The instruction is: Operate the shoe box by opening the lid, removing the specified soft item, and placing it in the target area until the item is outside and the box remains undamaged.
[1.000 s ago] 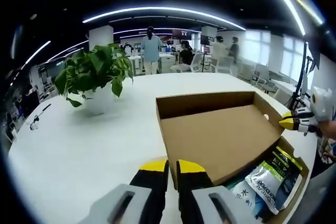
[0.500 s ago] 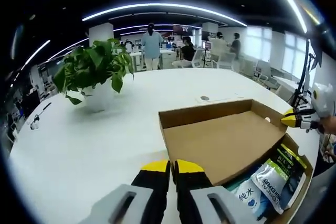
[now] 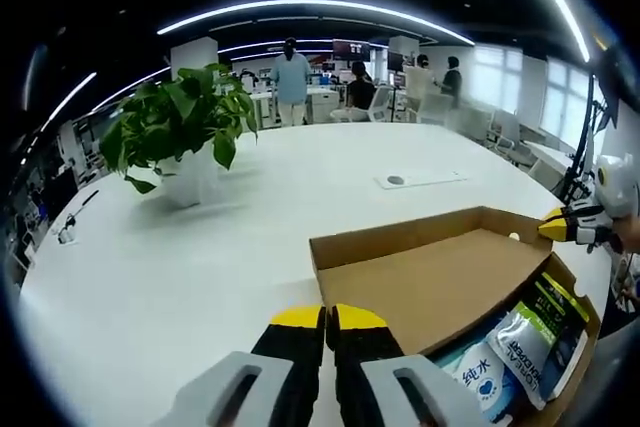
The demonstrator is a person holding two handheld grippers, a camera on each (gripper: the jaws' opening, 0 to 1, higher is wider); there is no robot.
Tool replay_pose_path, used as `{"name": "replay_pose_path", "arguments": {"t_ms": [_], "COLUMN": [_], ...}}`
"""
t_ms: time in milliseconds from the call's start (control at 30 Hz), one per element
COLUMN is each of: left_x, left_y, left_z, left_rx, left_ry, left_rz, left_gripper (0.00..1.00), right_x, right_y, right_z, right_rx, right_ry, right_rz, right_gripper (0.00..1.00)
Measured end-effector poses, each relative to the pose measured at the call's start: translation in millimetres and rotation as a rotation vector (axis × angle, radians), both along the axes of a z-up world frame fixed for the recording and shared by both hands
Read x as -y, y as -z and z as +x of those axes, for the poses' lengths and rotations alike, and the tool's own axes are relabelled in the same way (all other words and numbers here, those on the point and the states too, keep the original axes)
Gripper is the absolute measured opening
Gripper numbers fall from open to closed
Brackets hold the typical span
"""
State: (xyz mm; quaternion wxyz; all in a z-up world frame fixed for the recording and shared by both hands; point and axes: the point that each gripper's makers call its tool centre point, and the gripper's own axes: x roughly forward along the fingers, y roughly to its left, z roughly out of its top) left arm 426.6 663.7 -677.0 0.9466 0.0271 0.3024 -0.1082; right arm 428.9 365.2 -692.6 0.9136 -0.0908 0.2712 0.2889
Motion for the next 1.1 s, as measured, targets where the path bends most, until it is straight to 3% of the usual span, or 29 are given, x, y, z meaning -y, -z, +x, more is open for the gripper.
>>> {"name": "replay_pose_path", "arguments": {"t_ms": [567, 700, 1100], "left_x": [4, 6, 20], "left_y": [-1.1, -7.8, -18.8], "left_z": [-1.2, -3.9, -21.8], "left_rx": [-0.006, 0.014, 0.011], "left_ry": [0.006, 0.016, 0.054], "left_rz": [0.007, -0.007, -0.011], "left_gripper": [0.04, 0.08, 0.19], "right_x": [0, 1, 0], "right_y": [-2.0, -3.4, -13.0], "right_z": [-1, -6, -29], "right_rx": [-0.021, -0.053, -0.044], "right_ry": [0.001, 0.008, -0.018], "right_rz": [0.006, 0.044, 0.053], "right_gripper": [0.07, 0.11, 0.22]}}
